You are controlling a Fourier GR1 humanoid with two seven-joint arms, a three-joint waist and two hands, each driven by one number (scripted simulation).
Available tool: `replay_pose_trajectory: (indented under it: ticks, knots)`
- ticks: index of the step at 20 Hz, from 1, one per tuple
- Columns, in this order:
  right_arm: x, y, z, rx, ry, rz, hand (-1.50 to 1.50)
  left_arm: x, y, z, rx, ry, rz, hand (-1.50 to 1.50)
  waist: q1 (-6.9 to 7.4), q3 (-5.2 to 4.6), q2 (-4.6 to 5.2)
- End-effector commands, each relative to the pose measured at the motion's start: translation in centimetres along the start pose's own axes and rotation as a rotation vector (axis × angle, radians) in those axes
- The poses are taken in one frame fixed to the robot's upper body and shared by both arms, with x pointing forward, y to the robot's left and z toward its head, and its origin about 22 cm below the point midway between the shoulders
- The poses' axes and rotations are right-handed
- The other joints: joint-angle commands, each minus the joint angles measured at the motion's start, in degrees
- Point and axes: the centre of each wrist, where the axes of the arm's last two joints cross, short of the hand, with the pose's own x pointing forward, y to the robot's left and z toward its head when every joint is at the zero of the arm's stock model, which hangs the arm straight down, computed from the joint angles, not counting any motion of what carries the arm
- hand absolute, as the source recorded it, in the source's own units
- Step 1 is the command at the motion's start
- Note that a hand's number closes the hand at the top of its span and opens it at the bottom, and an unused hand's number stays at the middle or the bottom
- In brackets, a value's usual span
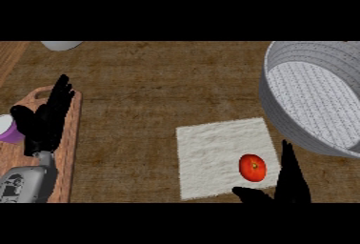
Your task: Pick the tomato from the placemat and place it in the basket
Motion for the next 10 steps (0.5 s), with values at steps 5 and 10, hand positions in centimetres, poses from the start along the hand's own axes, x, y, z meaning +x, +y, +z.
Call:
replay_pose_trajectory:
  ticks: [5,10]
  knots:
    - [-0.6,1.0,0.5,0.012,0.016,0.040,-1.50,-0.4,1.8,-1.0,-0.004,-0.009,0.007,0.00,-0.11,-0.02,-0.01]
    - [-0.2,1.9,-0.1,0.041,0.009,0.039,-1.50,-0.4,-0.4,-1.2,-0.003,-0.005,0.001,0.00,-0.12,-0.02,-0.01]
